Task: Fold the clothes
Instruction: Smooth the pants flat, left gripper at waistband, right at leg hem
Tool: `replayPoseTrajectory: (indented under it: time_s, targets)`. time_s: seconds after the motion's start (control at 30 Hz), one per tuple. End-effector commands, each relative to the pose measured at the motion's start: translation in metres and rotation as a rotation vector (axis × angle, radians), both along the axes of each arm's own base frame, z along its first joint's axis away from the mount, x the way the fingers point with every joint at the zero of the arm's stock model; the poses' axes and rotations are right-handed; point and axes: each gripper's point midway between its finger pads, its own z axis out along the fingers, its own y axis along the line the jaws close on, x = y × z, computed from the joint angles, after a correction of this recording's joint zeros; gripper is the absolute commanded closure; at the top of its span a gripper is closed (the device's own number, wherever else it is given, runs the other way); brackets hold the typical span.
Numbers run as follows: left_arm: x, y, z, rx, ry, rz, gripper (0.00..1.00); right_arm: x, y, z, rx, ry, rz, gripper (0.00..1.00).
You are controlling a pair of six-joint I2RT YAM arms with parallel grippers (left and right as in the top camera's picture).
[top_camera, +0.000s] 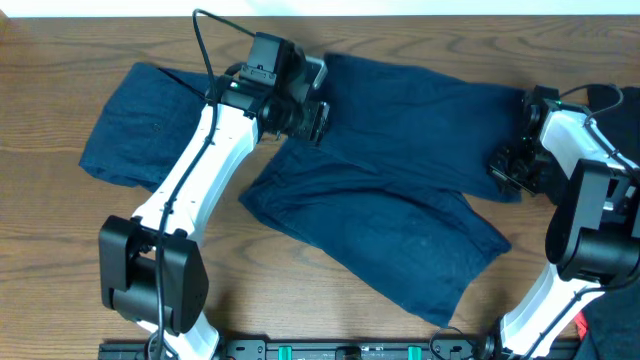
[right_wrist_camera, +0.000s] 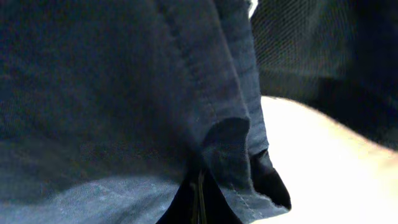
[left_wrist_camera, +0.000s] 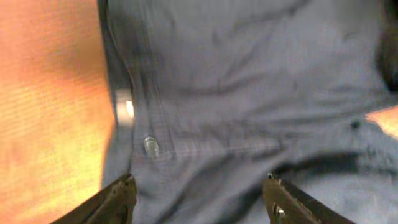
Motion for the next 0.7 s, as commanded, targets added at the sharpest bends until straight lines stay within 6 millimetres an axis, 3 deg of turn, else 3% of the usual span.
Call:
replayPoseTrajectory:
  time_s: [0.0,0.07,0.3,0.5,0.6,0.67]
  targets:
    - [0.015,-0.011,-0.02,-0.021,-0.005,-0.03,0.33,-0.029,-0.015,-0.02,-0.082,0.121,0.024,0.99]
    - [0.026,-0.018,-0.037,-0.041,-0.005,-0.042,0.33,-0.029,-0.015,-0.02,-0.076,0.122,0.051,0.99]
    - [0.052,-0.04,-0.107,-0.101,0.011,-0.08,0.51,-0.029,-0.015,-0.02,-0.068,0.125,0.083,0.99]
    - [0.075,-0.046,-0.133,-0.115,-0.055,-0.08,0.76,-0.029,-0.014,-0.02,-0.062,0.124,0.082,0.99]
    - [0.081,-0.03,-0.155,-0.021,-0.051,-0.021,0.81,-0.028,-0.014,-0.02,-0.062,0.124,0.085,0.99]
    - [0.085,-0.004,-0.174,0.11,-0.046,0.057,0.81,-0.027,-0.015,-0.018,-0.059,0.124,0.092,0.99]
